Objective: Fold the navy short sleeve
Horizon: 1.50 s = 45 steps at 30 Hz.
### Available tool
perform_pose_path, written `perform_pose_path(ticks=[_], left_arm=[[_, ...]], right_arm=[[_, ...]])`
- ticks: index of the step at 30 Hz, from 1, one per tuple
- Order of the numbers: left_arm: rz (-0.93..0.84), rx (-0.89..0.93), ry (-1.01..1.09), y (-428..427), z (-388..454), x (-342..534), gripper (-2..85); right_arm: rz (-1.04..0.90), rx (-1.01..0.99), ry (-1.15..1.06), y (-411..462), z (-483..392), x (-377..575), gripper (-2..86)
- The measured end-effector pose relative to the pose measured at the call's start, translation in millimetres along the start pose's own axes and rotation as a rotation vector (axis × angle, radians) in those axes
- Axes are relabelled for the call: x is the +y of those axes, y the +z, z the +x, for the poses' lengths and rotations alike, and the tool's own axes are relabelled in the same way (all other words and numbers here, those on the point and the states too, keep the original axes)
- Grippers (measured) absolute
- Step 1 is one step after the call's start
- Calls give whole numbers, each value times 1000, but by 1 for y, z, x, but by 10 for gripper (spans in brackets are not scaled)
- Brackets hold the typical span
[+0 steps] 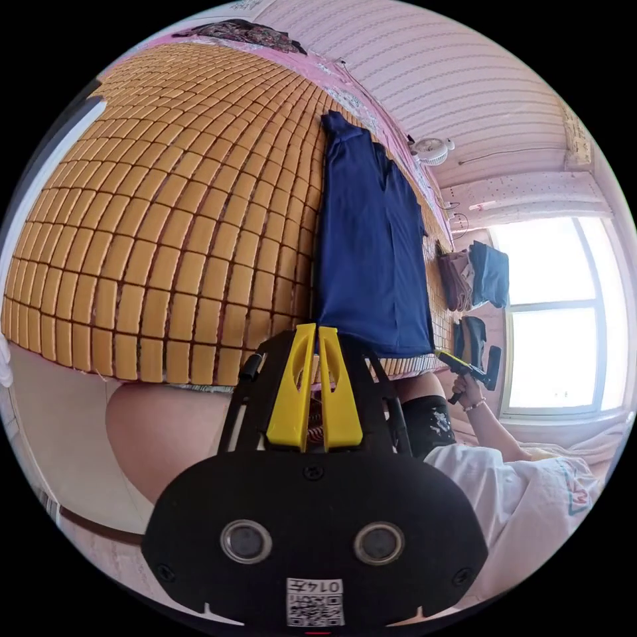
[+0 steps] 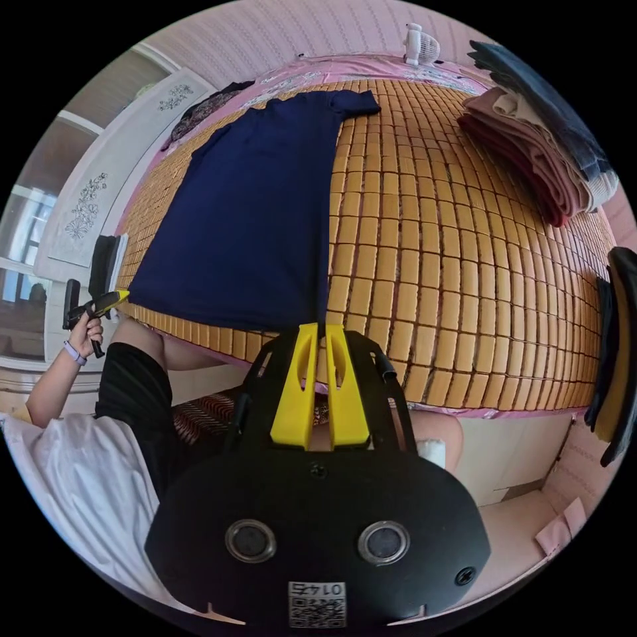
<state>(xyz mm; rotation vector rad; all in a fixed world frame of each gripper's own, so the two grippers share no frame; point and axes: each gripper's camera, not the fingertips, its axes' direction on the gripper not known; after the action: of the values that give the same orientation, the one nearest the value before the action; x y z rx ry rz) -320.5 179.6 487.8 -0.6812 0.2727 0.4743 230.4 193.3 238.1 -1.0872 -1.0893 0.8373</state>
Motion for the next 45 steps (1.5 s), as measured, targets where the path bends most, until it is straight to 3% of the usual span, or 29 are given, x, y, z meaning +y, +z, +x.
perform_pose_path(ticks=[8, 12, 17, 21, 26, 33, 37, 45], left_arm=[[100, -45, -100, -8, -20, -14, -7], [27, -148, 17, 11, -5, -30, 19], [-105, -267, 110, 38, 10, -55, 50], [-132, -211, 68, 37, -1, -65, 16], [-104, -198, 108, 19, -6, -58, -1], [-129, -200, 99, 22, -21, -38, 9], [-127, -76, 35, 24, -35, -30, 32], [50, -47, 41, -5, -41, 5, 34]], right_arm=[[99, 19, 139, -11, 10, 2, 19], [166, 3, 118, -14, 4, 1, 62], [58, -9, 94, 14, -6, -20, 70], [-3, 15, 97, 19, -6, -27, 17], [92, -257, 197, -13, 19, -6, 4], [12, -253, 228, 8, 18, 27, 5], [37, -234, 237, 10, 6, 48, 11], [123, -132, 177, -10, -21, 88, 37]])
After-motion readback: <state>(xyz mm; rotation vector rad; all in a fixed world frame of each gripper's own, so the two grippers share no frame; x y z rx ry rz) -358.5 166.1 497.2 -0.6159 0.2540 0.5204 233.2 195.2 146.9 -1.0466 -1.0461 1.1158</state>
